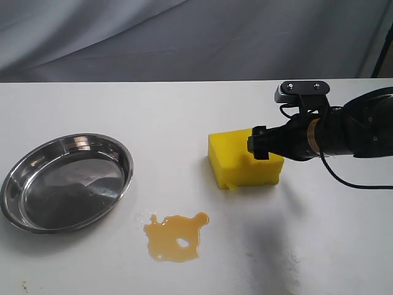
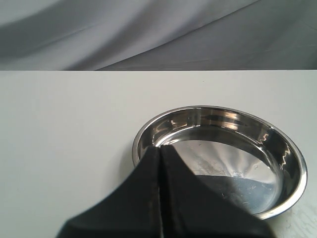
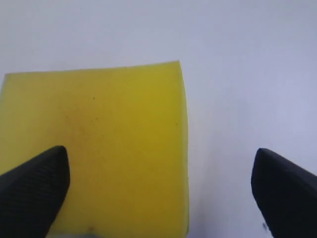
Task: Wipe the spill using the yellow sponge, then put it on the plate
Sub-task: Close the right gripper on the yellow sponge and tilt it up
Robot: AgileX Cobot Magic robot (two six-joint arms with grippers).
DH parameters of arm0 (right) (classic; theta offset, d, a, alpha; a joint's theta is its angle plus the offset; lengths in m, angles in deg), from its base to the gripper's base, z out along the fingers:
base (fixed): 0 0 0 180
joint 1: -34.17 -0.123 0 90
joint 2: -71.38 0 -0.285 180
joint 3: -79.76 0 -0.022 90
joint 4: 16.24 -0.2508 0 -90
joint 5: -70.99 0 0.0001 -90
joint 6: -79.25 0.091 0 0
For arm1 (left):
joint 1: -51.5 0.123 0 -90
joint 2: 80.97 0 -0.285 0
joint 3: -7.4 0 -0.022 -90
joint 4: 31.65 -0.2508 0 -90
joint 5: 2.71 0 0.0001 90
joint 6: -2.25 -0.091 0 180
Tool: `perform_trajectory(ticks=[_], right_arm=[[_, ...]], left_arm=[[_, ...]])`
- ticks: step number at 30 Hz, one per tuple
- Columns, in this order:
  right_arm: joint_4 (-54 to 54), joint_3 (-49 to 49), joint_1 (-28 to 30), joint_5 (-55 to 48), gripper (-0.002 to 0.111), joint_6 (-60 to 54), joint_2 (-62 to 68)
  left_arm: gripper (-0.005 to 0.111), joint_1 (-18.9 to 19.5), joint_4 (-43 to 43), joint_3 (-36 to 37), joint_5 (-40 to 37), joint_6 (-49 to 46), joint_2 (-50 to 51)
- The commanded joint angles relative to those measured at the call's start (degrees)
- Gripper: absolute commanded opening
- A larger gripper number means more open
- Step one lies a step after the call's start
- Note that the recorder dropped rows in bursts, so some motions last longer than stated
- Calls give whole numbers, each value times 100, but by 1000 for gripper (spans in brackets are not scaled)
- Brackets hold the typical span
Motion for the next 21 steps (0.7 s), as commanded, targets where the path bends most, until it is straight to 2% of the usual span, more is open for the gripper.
perform_trajectory(ticks=[1, 2, 3, 9, 13, 18, 19, 21], right_arm=[[-251, 57, 17, -17, 69, 42, -15], [-251, 57, 17, 73, 61, 42, -4], [-251, 57, 17, 101, 59, 42, -1], [-479, 64, 17, 319, 61, 31, 283], [-496, 64, 17, 652, 39, 31, 283], [-496, 64, 17, 720, 7, 31, 283], [-496, 64, 17, 720, 2, 31, 283], [-496, 64, 17, 720, 0, 31, 283]], left_arm=[[0, 15, 11, 21, 58, 7, -28], [0, 15, 11, 21, 58, 7, -28], [0, 15, 11, 21, 58, 7, -28], [0, 15, 11, 21, 58, 7, -28], [0, 15, 11, 21, 58, 7, -28], [0, 15, 11, 21, 58, 7, -28], [0, 15, 11, 21, 58, 7, -28], [0, 15, 11, 21, 58, 7, -28]])
